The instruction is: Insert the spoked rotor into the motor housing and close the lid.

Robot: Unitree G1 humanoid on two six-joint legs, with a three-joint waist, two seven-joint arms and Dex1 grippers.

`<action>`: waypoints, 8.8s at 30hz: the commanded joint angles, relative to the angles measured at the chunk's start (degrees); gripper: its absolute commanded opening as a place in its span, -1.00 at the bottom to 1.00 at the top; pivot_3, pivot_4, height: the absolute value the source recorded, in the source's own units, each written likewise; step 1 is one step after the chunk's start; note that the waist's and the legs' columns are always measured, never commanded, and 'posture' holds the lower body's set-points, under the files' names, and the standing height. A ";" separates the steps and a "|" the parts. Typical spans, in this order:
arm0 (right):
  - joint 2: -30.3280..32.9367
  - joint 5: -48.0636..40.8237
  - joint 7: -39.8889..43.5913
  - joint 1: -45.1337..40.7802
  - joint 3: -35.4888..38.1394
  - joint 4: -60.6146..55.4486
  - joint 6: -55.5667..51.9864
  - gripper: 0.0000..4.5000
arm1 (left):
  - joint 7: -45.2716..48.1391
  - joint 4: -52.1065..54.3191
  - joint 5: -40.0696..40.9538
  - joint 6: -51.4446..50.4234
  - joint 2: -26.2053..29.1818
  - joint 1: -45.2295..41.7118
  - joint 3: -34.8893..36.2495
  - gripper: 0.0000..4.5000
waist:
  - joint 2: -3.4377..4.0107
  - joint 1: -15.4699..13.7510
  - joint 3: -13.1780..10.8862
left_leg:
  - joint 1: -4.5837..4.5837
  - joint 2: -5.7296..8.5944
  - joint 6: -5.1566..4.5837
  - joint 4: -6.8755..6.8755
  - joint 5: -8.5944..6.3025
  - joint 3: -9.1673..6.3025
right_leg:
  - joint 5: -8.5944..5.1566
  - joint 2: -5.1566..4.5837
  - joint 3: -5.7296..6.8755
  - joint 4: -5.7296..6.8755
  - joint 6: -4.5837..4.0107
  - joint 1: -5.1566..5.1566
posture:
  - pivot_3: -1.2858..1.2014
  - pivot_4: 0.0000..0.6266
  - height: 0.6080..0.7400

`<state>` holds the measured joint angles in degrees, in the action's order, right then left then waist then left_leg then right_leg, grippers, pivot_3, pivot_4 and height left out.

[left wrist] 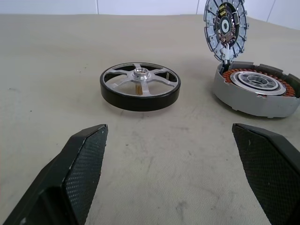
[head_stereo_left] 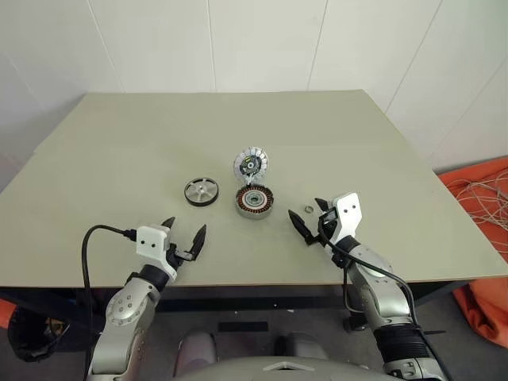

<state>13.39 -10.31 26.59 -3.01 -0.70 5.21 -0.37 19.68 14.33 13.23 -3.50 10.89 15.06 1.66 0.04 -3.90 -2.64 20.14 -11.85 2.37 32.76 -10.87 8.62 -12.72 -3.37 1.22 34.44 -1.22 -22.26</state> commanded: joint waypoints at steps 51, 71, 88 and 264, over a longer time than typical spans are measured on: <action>2.56 4.07 -6.50 -6.92 -0.92 -4.78 -24.77 0.99 | 0.60 0.99 0.02 0.93 -0.09 -1.00 -0.14 1.00 | 0.02 0.00 -0.01 | -0.01 0.01 0.01 0.00 0.01 0.01 | 0.00 0.00 -0.01 0.08 -0.01 -0.03 | 0.03 -1.00 1.00; 2.28 3.62 -6.41 -8.08 -1.19 -7.44 -32.13 -0.75 | -0.09 1.92 0.06 0.19 -0.01 -1.05 -0.46 1.00 | 0.01 0.10 0.00 | -0.09 0.00 0.02 0.00 0.01 0.01 | 0.00 0.02 -0.01 0.09 -0.01 0.03 | 0.03 -1.00 1.00; 3.57 1.42 2.91 -12.20 -6.02 -13.32 -28.94 -0.75 | 0.00 1.54 0.13 0.39 -0.16 -0.91 -0.63 1.00 | 0.08 -0.02 -0.04 | -0.02 0.00 0.02 0.00 0.01 0.02 | 0.00 -0.02 -0.03 0.10 -0.01 -0.03 | 0.03 -1.00 1.00; -6.17 3.30 5.57 -30.76 -6.83 0.45 -27.41 -0.99 | -0.60 -0.51 -0.32 2.32 -1.95 -0.22 -0.38 1.00 | 0.10 -0.01 -0.06 | -0.06 -0.01 0.09 0.11 0.05 0.01 | 0.05 0.00 -0.03 0.32 -0.10 -0.05 | 0.03 -1.00 1.00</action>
<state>7.41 -4.80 31.14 -33.52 -9.00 7.26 -31.14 18.63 13.39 12.88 -2.79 8.68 15.50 0.80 0.14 -3.90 -2.70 20.08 -11.86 2.46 32.87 -10.82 8.63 -12.66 -3.37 1.19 34.76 -1.34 -22.30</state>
